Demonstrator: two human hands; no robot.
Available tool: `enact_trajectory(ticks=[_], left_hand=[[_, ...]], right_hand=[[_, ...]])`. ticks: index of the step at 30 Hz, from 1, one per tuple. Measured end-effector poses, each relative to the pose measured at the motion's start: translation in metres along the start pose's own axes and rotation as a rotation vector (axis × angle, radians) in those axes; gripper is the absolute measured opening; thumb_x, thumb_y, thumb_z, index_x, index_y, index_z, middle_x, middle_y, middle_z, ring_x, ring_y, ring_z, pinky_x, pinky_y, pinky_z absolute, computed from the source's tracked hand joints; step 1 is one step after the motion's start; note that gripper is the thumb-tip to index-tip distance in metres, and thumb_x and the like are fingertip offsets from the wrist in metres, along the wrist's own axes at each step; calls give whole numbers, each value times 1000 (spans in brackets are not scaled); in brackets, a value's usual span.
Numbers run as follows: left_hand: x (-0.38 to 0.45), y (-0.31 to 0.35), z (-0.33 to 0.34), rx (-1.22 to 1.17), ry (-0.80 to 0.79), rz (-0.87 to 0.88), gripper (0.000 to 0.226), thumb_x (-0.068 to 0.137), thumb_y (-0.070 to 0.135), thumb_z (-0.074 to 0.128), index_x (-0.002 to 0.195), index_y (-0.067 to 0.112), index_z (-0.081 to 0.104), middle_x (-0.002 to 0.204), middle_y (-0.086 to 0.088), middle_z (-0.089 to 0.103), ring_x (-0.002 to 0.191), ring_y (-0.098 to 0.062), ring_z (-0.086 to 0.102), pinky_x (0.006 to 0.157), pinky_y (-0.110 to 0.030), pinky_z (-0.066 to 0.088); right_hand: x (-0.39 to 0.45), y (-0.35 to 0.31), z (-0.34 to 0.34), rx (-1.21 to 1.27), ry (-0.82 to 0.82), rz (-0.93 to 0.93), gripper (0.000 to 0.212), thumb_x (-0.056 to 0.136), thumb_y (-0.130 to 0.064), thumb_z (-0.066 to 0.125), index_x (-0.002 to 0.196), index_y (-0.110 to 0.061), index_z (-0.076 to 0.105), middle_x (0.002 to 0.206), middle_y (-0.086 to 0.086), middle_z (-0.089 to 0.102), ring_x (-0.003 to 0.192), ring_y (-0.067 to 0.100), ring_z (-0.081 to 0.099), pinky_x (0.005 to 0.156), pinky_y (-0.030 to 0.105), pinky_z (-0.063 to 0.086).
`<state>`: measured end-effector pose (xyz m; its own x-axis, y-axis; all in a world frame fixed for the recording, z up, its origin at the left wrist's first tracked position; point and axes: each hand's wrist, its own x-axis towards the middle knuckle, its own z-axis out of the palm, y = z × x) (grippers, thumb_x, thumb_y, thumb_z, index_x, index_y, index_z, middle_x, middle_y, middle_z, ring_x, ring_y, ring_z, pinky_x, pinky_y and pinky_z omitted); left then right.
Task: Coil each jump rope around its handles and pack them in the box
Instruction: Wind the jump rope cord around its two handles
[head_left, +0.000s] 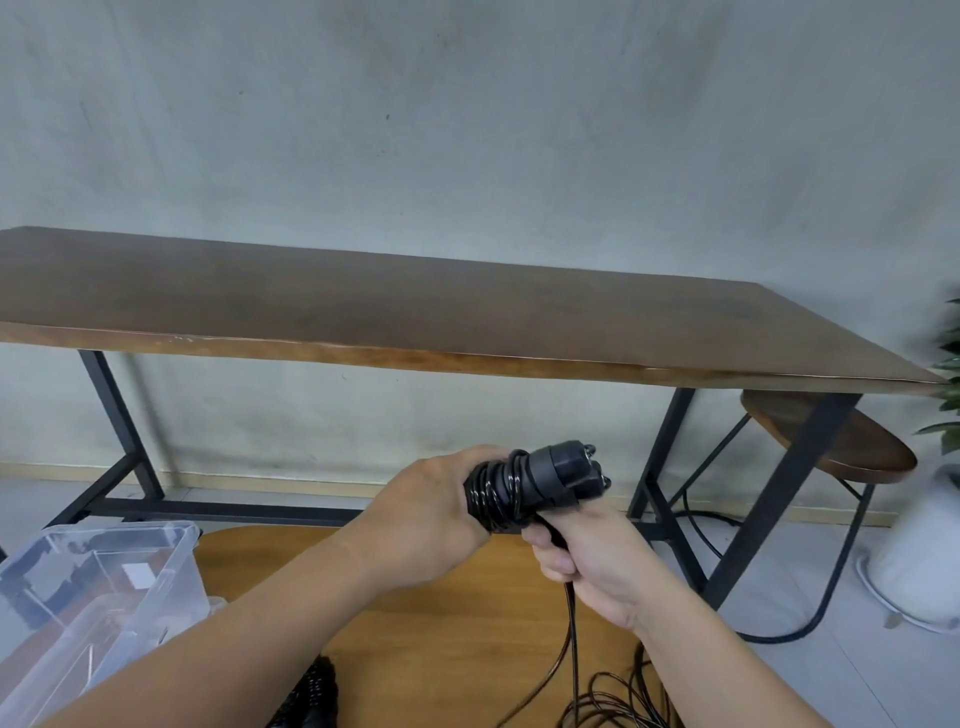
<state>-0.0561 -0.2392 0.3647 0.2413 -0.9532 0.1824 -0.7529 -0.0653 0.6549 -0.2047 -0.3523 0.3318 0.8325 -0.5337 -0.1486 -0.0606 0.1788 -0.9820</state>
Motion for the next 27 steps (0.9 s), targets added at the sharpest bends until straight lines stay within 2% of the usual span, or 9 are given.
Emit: enact_trajectory(ticks=[2, 5, 9, 11, 14, 18, 22, 25, 27], left_hand=[[3, -3, 2, 14, 25, -43, 46, 86, 19, 64, 122, 47, 55, 92, 13, 69, 79, -6, 64, 73, -28, 55], [6, -6, 7, 57, 37, -98, 40, 85, 26, 64, 119, 45, 57, 94, 13, 70, 84, -9, 65, 78, -35, 55], [12, -10, 10, 168, 65, -208, 35, 87, 25, 57, 117, 42, 56, 92, 11, 70, 87, -15, 64, 78, -35, 55], [12, -10, 14, 288, 64, -221, 38, 88, 22, 54, 120, 42, 52, 94, 11, 67, 85, -16, 60, 70, -31, 50], [12, -10, 21, 520, 87, -223, 44, 89, 19, 52, 128, 37, 45, 104, 5, 61, 94, -18, 57, 69, -27, 40], [12, -23, 20, 763, 81, -252, 43, 91, 18, 50, 132, 30, 42, 109, 0, 58, 103, -22, 56, 75, -29, 40], [1, -22, 30, 863, 26, -188, 44, 91, 15, 47, 133, 28, 41, 110, -2, 57, 103, -24, 54, 75, -31, 36], [-2, -20, 34, 895, -1, -146, 41, 91, 15, 49, 130, 27, 42, 108, -2, 56, 102, -24, 53, 75, -32, 35], [-4, -17, 32, 884, -22, -104, 40, 91, 16, 49, 129, 27, 43, 108, -2, 56, 102, -25, 53, 76, -32, 35]], right_hand=[[-2, 2, 3, 0, 23, 36, 21, 105, -19, 42, 104, -7, 59, 63, 1, 44, 50, 11, 24, 46, 23, 18], [-5, 8, 10, -68, 76, 68, 29, 106, -20, 39, 97, -5, 62, 64, 0, 46, 48, 11, 26, 46, 22, 20], [-13, 12, 20, -253, 104, 112, 30, 107, -24, 38, 107, -10, 65, 61, -6, 48, 45, 9, 32, 45, 20, 26], [-17, 9, 25, -444, 126, 131, 28, 106, -26, 40, 106, -13, 64, 61, -7, 49, 42, 4, 37, 45, 18, 30], [-25, 0, 33, -792, 97, 130, 33, 104, -32, 41, 86, -9, 58, 67, 0, 53, 48, 9, 44, 49, 24, 35], [-38, -13, 43, -1098, 54, 102, 39, 103, -31, 42, 69, -14, 47, 61, -1, 46, 50, 15, 38, 46, 25, 30], [-39, -34, 44, -1277, 32, 33, 35, 99, -31, 47, 70, -13, 52, 64, 2, 51, 55, 18, 45, 50, 28, 34], [-39, -47, 44, -1389, -2, 9, 27, 97, -31, 53, 82, -12, 66, 74, 8, 63, 63, 23, 53, 56, 36, 44], [-38, -59, 44, -1442, -22, -24, 24, 93, -31, 59, 85, -13, 72, 78, 9, 68, 66, 26, 57, 56, 35, 45]])
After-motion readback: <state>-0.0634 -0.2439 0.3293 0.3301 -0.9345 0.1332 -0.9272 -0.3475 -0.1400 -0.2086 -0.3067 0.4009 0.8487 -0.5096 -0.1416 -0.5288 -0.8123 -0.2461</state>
